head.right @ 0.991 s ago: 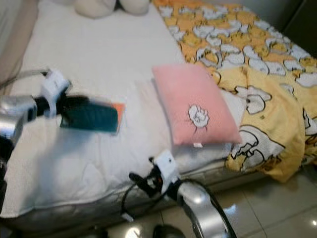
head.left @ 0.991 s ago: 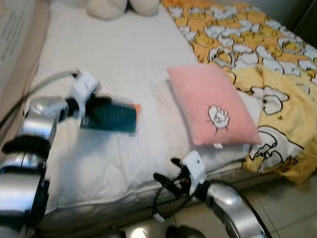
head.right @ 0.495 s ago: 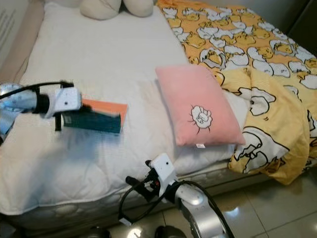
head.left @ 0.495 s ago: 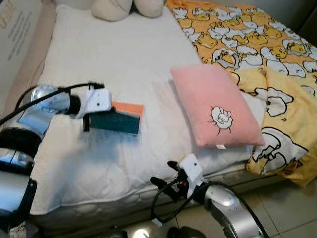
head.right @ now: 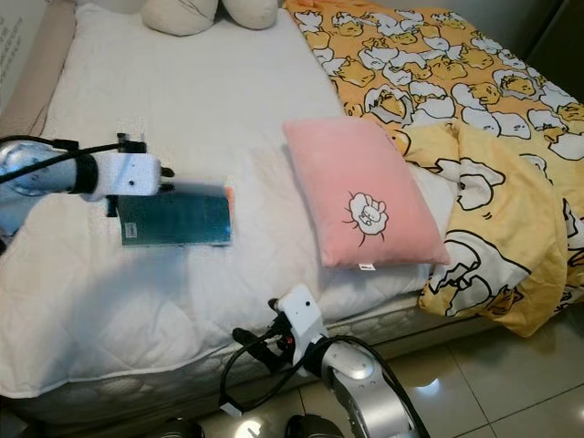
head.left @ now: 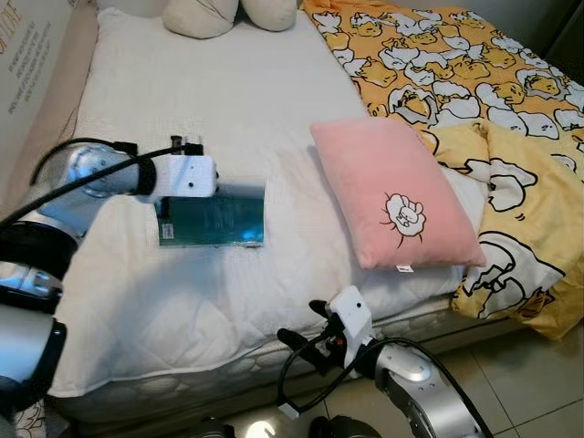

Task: Clean up the room

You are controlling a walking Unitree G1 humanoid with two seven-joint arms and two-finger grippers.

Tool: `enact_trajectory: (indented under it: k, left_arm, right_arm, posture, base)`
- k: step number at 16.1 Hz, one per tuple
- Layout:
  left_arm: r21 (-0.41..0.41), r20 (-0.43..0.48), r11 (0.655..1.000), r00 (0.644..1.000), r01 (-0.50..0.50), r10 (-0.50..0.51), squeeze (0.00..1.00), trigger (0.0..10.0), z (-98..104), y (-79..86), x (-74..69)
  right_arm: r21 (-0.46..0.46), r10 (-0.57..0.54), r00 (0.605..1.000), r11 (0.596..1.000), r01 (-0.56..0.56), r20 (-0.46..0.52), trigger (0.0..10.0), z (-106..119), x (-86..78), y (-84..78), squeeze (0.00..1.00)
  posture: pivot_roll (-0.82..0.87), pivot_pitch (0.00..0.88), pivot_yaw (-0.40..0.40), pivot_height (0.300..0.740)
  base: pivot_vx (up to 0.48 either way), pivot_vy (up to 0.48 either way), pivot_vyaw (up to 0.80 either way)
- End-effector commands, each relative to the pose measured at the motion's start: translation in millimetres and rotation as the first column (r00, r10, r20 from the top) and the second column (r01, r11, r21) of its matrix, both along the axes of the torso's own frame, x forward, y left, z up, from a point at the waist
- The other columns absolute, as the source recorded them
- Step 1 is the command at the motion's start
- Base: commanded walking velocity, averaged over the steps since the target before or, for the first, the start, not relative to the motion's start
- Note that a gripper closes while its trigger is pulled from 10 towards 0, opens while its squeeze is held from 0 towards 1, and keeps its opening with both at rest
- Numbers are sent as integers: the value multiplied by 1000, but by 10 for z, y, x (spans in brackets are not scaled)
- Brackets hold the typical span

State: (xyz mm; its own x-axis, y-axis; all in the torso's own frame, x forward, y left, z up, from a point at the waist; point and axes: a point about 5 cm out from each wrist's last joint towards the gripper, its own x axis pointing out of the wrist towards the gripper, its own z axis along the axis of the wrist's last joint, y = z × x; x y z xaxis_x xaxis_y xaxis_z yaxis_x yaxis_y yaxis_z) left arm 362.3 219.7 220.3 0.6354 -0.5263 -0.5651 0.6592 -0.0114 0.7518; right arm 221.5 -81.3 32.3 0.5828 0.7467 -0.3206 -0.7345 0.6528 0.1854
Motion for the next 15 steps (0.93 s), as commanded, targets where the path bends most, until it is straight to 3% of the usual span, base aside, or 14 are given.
enact_trajectory:
  k: [1, 3, 4, 5, 6, 7, 8, 9, 10, 11, 12, 13, 14, 15]
  left_arm:
    - [24, 45, 1000, 999, -2, 1, 1000, 10000, 123, 24, 13]
    - [-48, 141, 997, 988, -56, 62, 1000, 10000, 215, 33, 75]
    - [-133, 234, 988, 965, -84, 114, 1000, 10000, 350, 10, 136]
    - [-229, 266, 969, 951, -95, 157, 1000, 10000, 444, 4, 156]
    - [-359, 257, 927, 943, -110, 212, 1000, 10000, 478, 9, 163]
    - [-438, 211, 890, 948, -125, 237, 1000, 10000, 410, 17, 149]
    - [-565, 136, 811, 951, -156, 278, 0, 10000, 262, 13, 120]
    - [-621, 105, 764, 949, -172, 299, 0, 10000, 193, 12, 103]
    - [-804, 12, 547, 914, -233, 406, 0, 10000, 76, 35, 97]
    - [-870, -65, 404, 879, -282, 473, 0, 10000, -21, 79, 86]
    - [-915, -176, 210, 807, -345, 563, 0, 10000, -212, 164, 42]
    - [-906, -255, 100, 718, -412, 648, 1000, 10000, -528, 246, -78]
    - [-869, -325, 58, 654, -492, 683, 1000, 10000, -897, 252, -243]
    - [-831, -343, 65, 601, -552, 722, 1000, 10000, -1149, 234, -383]
  right_arm:
    - [-5, -7, 1000, 1000, 7, 15, 10000, 9, 26, -30, 0]
    - [-6, -7, 1000, 1000, 7, 19, 10000, 20, 54, -42, 0]
    - [-7, -6, 1000, 1000, 6, 21, 10000, 24, 65, -45, 0]
    - [-7, -4, 1000, 1000, 4, 23, 10000, 27, 75, -41, 0]
    - [-6, -4, 1000, 1000, 5, 26, 10000, 31, 89, -34, 0]
    - [-2, -11, 999, 1000, 11, 32, 10000, 39, 103, -26, 0]
    - [20, -53, 997, 998, 52, 48, 10000, 81, 156, -21, 0]
    - [30, -86, 995, 996, 84, 60, 10000, 112, 199, -26, 0]
    - [57, -193, 977, 980, 189, 89, 10000, 188, 344, -79, 0]
    - [64, -238, 966, 970, 233, 105, 10000, 219, 411, -112, 0]
    - [63, -297, 946, 955, 291, 132, 10000, 255, 503, -162, 0]
    - [75, -390, 905, 921, 383, 168, 10000, 311, 607, -248, 1000]
    - [72, -437, 876, 899, 432, 205, 10000, 357, 678, -295, 1000]
    - [52, -456, 862, 888, 456, 221, 10000, 364, 719, -310, 1000]
  posture:
    - [-93, 29, -28, 740]
    - [-90, 28, -34, 740]
    - [-89, 29, -35, 740]
    - [-87, 31, -37, 740]
    - [-87, 31, -35, 740]
    - [-87, 31, -33, 740]
    - [-86, 28, -33, 740]
    - [-85, 27, -33, 740]
    - [-77, 18, -30, 740]
    - [-70, 12, -30, 740]
    - [-67, 6, -31, 740]
    - [-54, 0, -38, 740]
    - [-37, 0, -46, 740]
    - [-26, 0, -55, 740]
  base:
    - [0, 0, 0]
    - [0, 0, 0]
    - [0, 0, 0]
    - [0, 0, 0]
    - [0, 0, 0]
    - [0, 0, 0]
    - [0, 0, 0]
    - [0, 0, 0]
    - [0, 0, 0]
    - [0, 0, 0]
    - [0, 0, 0]
    - [0, 0, 0]
    - [0, 0, 0]
    - [0, 0, 0]
